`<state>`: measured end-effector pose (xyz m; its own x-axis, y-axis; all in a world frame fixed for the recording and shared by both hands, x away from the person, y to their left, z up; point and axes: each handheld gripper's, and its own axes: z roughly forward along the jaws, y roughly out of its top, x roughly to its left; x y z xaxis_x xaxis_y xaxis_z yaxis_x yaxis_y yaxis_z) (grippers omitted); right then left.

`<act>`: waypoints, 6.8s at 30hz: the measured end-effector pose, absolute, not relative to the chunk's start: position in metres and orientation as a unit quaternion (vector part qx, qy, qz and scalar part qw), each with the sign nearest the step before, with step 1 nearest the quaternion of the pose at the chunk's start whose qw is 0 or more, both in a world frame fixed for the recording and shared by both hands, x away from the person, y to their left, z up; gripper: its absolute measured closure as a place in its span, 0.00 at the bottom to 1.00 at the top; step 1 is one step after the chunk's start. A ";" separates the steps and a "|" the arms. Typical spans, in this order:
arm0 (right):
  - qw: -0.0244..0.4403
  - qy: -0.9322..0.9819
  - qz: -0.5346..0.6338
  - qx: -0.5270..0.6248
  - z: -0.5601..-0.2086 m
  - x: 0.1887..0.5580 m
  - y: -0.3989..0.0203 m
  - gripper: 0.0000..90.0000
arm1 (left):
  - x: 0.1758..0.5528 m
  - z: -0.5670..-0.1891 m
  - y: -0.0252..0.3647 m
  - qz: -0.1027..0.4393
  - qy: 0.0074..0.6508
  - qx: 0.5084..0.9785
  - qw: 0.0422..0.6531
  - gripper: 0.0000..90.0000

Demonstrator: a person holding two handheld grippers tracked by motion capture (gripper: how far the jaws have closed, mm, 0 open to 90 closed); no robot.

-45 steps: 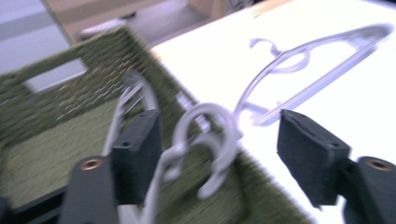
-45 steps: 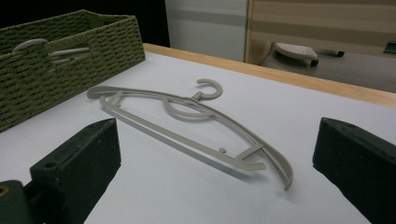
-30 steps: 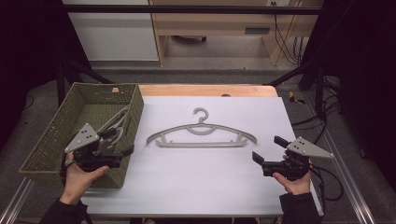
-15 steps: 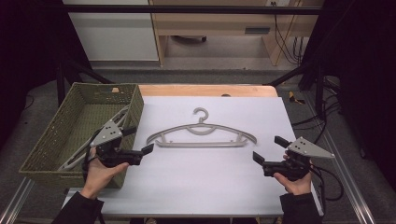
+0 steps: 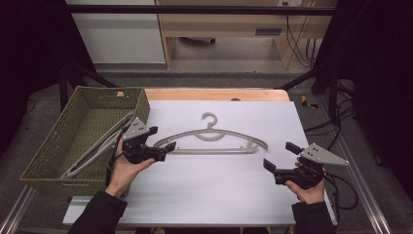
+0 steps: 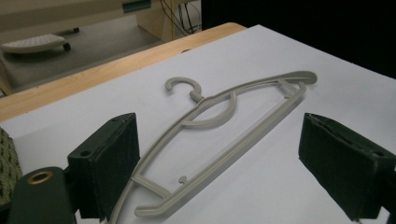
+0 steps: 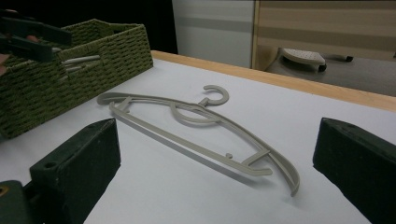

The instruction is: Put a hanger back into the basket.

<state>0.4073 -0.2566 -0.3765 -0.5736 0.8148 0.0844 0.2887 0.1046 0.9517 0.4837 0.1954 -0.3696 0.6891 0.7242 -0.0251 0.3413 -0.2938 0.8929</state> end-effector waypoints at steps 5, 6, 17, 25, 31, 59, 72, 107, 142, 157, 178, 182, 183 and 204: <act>0.242 0.703 0.542 0.391 -0.377 0.408 -0.256 0.01 | 0.496 -0.380 0.186 0.187 0.351 0.781 0.481 0.15; 0.242 0.703 0.542 0.391 -0.377 0.408 -0.256 0.01 | 0.498 -0.382 0.184 0.186 0.353 0.783 0.477 0.15; 0.241 0.704 0.541 0.391 -0.377 0.408 -0.255 0.01 | 0.521 -0.416 0.164 0.153 0.337 0.826 0.426 0.23; 0.241 0.705 0.540 0.392 -0.378 0.408 -0.254 0.01 | 0.536 -0.443 0.148 0.125 0.327 0.852 0.389 0.30; 0.239 0.707 0.540 0.390 -0.378 0.408 -0.254 0.01 | 0.544 -0.460 0.140 0.126 0.314 0.870 0.359 0.33; 0.238 0.708 0.538 0.391 -0.378 0.409 -0.253 0.01 | 0.521 -0.461 0.126 0.090 0.245 0.920 0.293 0.80; 0.237 0.708 0.539 0.389 -0.378 0.408 -0.253 0.01 | 0.489 -0.454 0.109 0.081 0.218 0.927 0.294 0.84; 0.238 0.708 0.541 0.388 -0.377 0.407 -0.253 0.01 | 0.498 -0.458 0.143 0.110 0.338 0.901 0.250 0.79; 0.237 0.708 0.542 0.386 -0.376 0.406 -0.254 0.01 | 0.475 -0.424 0.153 0.165 0.354 0.872 0.294 0.92; 0.239 0.707 0.542 0.386 -0.375 0.405 -0.255 0.01 | 0.457 -0.377 0.172 0.216 0.369 0.850 0.309 0.92; 0.239 0.707 0.539 0.391 -0.376 0.406 -0.255 0.01 | 0.443 -0.303 0.219 0.271 0.361 0.829 0.332 0.92; 0.239 0.707 0.539 0.391 -0.377 0.406 -0.255 0.01 | 0.449 -0.295 0.233 0.276 0.365 0.829 0.322 0.92; 0.239 0.707 0.539 0.390 -0.377 0.406 -0.255 0.01 | 0.451 -0.294 0.235 0.279 0.366 0.829 0.319 0.92; 0.241 0.707 0.537 0.392 -0.377 0.406 -0.256 0.01 | 0.473 -0.285 0.326 0.321 0.435 0.781 0.312 0.92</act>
